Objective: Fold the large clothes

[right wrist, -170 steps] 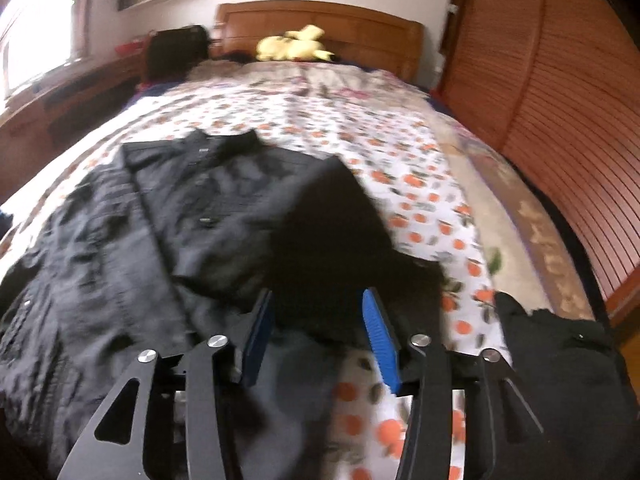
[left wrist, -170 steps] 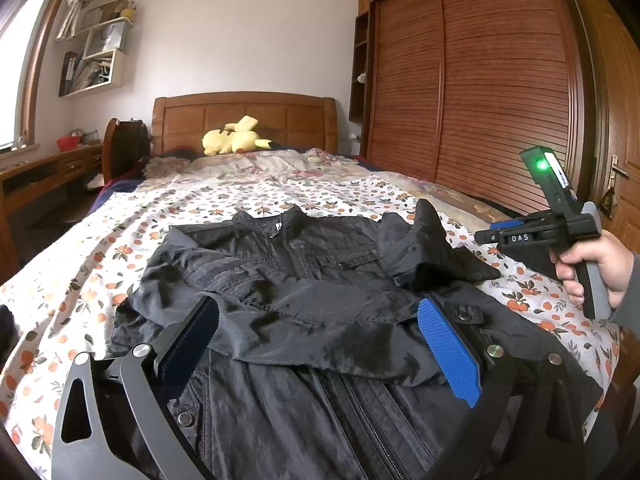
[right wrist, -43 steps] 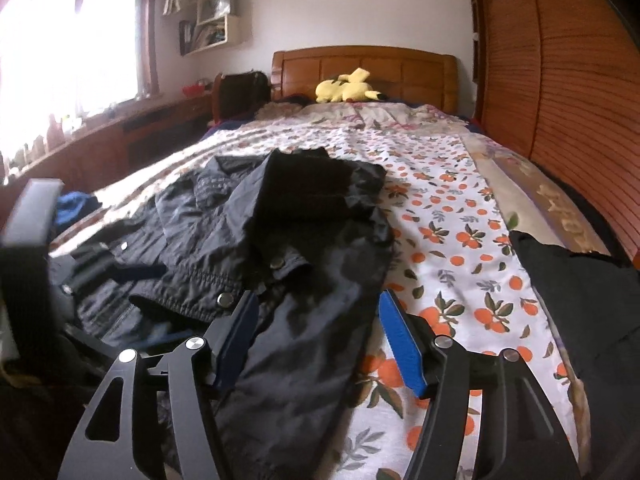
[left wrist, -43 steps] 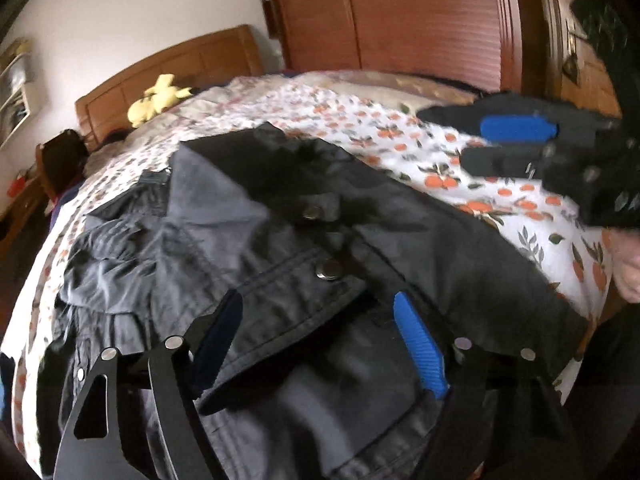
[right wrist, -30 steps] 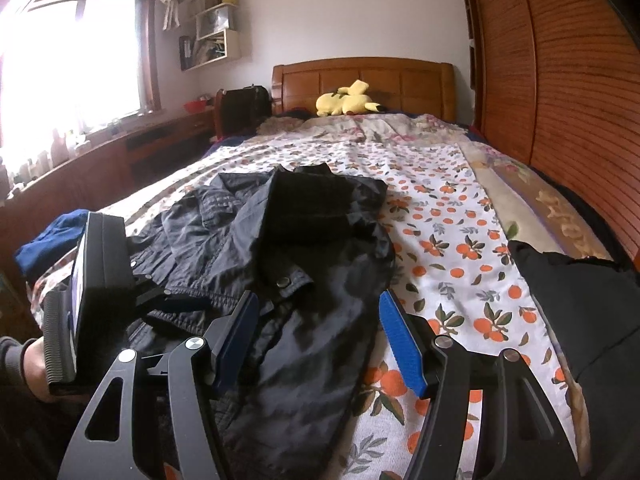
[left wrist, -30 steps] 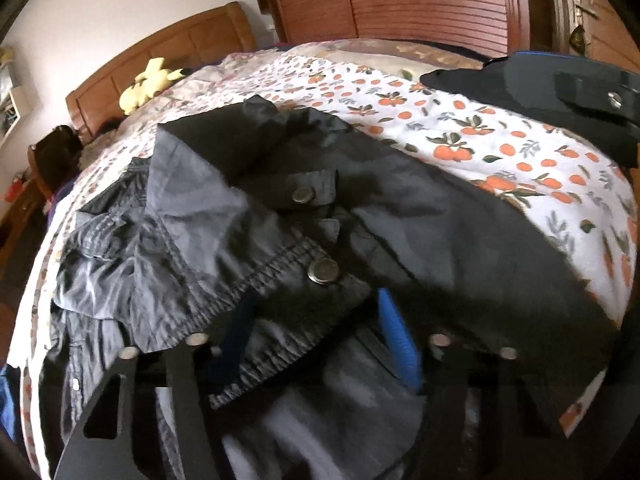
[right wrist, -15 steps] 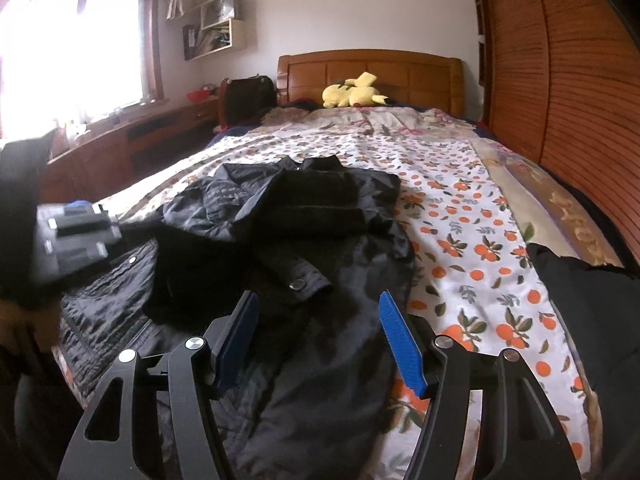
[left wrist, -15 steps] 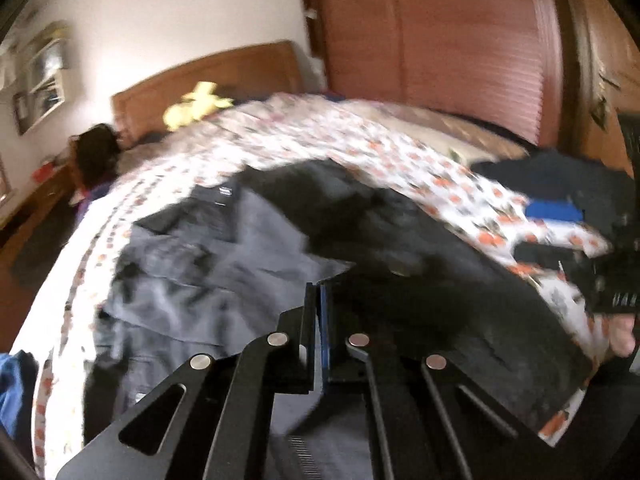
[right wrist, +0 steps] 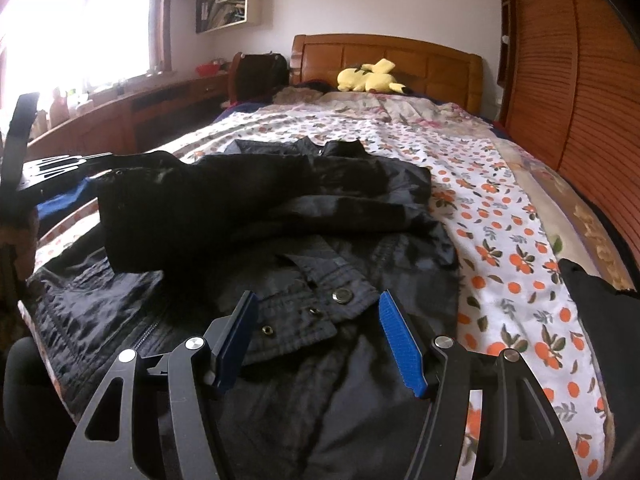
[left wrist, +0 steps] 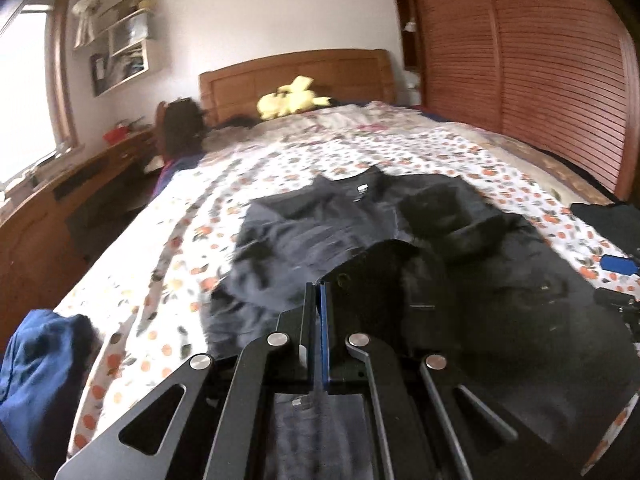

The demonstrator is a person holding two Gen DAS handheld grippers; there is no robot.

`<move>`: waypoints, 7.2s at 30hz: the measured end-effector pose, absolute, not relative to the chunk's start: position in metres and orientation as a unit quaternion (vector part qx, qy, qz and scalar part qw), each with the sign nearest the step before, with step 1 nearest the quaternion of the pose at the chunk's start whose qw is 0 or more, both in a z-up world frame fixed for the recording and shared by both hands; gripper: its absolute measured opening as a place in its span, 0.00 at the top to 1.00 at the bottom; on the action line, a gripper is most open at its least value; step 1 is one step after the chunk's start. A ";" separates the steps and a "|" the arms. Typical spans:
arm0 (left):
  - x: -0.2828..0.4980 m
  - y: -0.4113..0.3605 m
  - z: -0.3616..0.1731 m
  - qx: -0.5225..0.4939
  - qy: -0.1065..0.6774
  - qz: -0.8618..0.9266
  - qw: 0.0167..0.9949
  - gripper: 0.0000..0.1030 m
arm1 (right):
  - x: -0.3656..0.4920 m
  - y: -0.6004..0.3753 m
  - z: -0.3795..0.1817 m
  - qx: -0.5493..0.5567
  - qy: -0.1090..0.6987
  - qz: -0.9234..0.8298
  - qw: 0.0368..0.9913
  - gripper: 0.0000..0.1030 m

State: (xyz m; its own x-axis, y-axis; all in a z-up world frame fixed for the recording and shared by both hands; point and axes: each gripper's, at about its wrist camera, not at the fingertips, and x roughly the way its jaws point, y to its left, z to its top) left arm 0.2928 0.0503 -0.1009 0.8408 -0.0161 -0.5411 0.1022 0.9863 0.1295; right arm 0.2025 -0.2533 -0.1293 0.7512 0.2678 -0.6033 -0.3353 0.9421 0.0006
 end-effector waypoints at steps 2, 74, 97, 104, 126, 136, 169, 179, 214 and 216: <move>0.293 0.065 -0.105 0.069 0.290 -0.027 0.954 0.98 | 0.206 -0.245 -0.130 -0.057 0.316 0.163 0.933 0.41; 0.189 0.084 -0.132 0.014 0.289 -0.031 0.957 0.02 | 0.208 -0.210 -0.136 -0.072 0.320 0.183 0.927 0.41; 0.162 0.149 -0.165 0.009 0.334 0.027 0.942 0.02 | 0.204 -0.213 -0.150 -0.091 0.342 0.153 0.923 0.32; 0.160 0.155 -0.172 0.018 0.347 0.031 0.937 0.02 | 0.177 -0.252 -0.163 -0.078 0.366 0.133 0.918 0.32; 0.156 0.155 -0.184 0.018 0.374 0.006 0.927 0.02 | 0.123 -0.311 -0.183 -0.021 0.429 0.130 0.894 0.61; 0.138 0.165 -0.196 -0.003 0.386 -0.030 0.922 0.29 | 0.118 -0.306 -0.182 -0.034 0.435 0.117 0.892 0.62; 0.113 0.130 -0.015 -0.036 0.233 -0.080 0.968 0.97 | 0.106 -0.315 -0.013 0.031 0.264 0.155 0.952 0.95; 0.051 0.123 0.100 -0.013 0.132 -0.070 0.989 0.97 | 0.037 -0.335 0.095 0.012 0.144 0.150 0.978 0.95; 0.204 0.137 0.003 -0.006 0.224 -0.033 0.974 0.95 | 0.175 -0.335 -0.032 0.007 0.243 0.134 0.961 0.94; 0.222 0.138 0.002 -0.007 0.226 -0.032 0.974 0.95 | 0.199 -0.337 -0.031 0.007 0.245 0.127 0.961 0.94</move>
